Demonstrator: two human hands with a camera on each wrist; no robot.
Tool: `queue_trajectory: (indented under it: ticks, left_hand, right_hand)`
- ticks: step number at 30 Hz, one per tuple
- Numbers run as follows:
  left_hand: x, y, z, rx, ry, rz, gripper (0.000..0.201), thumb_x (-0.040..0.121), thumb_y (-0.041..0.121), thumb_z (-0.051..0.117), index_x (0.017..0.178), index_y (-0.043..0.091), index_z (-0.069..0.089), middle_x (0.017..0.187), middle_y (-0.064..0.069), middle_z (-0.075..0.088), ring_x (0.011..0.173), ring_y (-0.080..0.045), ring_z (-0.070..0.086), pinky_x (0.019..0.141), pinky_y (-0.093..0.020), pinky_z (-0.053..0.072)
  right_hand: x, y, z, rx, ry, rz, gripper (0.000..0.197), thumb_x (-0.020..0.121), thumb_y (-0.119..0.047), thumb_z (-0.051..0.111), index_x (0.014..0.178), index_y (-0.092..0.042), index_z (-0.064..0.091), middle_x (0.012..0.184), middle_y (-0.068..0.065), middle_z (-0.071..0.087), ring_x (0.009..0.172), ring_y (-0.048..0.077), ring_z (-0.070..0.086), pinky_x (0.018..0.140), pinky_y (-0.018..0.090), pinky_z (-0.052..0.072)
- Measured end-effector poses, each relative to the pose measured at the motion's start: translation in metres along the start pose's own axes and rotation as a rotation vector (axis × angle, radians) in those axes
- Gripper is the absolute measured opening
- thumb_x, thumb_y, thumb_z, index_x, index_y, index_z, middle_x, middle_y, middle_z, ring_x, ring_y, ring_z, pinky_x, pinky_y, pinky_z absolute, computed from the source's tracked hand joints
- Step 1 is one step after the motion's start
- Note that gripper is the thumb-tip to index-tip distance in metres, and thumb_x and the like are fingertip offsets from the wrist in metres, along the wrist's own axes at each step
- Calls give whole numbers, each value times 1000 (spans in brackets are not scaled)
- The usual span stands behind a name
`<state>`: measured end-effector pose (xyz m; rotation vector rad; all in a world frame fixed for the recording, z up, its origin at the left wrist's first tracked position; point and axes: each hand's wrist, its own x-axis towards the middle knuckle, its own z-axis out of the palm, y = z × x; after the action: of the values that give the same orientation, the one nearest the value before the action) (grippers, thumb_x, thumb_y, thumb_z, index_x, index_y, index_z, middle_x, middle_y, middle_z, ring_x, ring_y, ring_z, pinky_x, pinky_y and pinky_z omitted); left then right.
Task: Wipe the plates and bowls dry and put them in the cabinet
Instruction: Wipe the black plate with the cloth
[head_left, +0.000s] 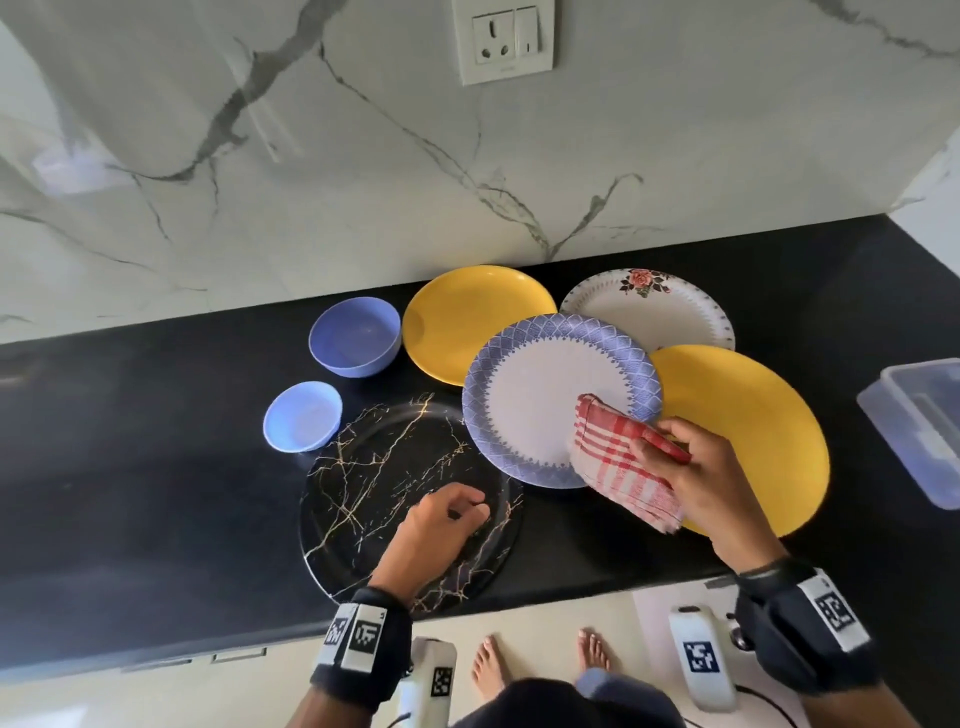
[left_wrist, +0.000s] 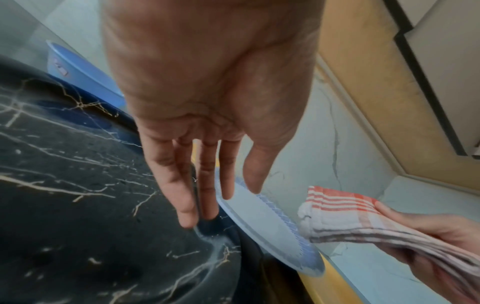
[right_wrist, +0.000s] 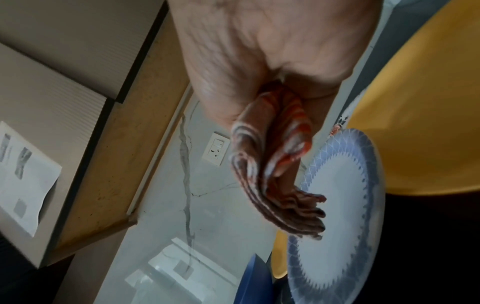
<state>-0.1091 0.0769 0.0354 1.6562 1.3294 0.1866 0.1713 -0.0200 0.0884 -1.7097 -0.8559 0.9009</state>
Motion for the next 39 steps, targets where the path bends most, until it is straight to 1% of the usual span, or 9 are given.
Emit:
queue_trajectory:
  ticks: [3,8,11,14,17,24,28,33,39]
  left_hand:
    - [13,-3,-5,-102,13,-82,23,101,29,67,122,22,68,103,2,73,92,-15,69,89,-31,54]
    - [29,13,-5,-556,41,-204,40,101,22,68,138,11,56,115,-6,71,96,-16,68,81,-23,55]
    - [39,22,6,-622,76,-259,49,102,20,67,146,10,49,107,2,67,94,-15,62,80,-20,56]
    - [48,27,21,-579,85,-312,63,100,26,69,155,14,40,119,2,64,104,-16,64,96,-30,56]
    - [53,31,33,-582,137,-339,70,99,26,69,159,17,34,120,1,62,105,-19,64,100,-36,56]
    - [61,37,48,-678,269,-339,45,97,19,70,140,18,56,109,-2,70,83,-16,61,93,-38,58]
    - [63,37,51,-742,269,-334,26,99,11,66,125,15,63,104,-6,70,79,-14,61,78,-27,58]
    - [71,33,48,-788,251,-323,16,100,5,61,115,6,65,89,-4,72,72,-12,68,63,-19,56]
    - [77,37,35,-936,236,-253,15,99,17,70,104,9,58,103,-13,74,83,-19,75,74,-28,62]
  right_hand:
    - [-6,0,3,152,47,65,20,88,-6,74,106,-16,72,100,1,78,97,22,74,86,42,60]
    - [-7,-4,6,401,-59,163,50,77,11,73,122,-11,70,116,15,73,109,36,70,99,50,53]
    - [2,-4,10,341,-5,154,37,76,12,73,109,-7,74,106,17,76,103,39,72,98,53,54]
    - [17,-3,6,261,5,108,25,78,9,75,97,-6,75,97,17,76,98,41,71,91,49,54]
    - [30,2,-1,216,-27,60,14,82,4,74,92,-5,70,96,18,75,96,42,70,85,46,53]
    - [44,15,-10,356,-107,153,14,89,6,62,101,-1,59,107,20,71,106,42,66,82,40,52]
    - [46,11,-4,505,-189,264,17,92,1,57,104,-11,60,114,22,70,100,45,70,69,51,61]
    - [51,-1,2,550,-176,284,25,97,-13,58,120,-10,67,116,18,73,94,36,74,57,41,61]
    - [42,0,5,569,-156,251,43,97,-37,51,126,-9,65,122,17,71,109,35,70,75,46,62]
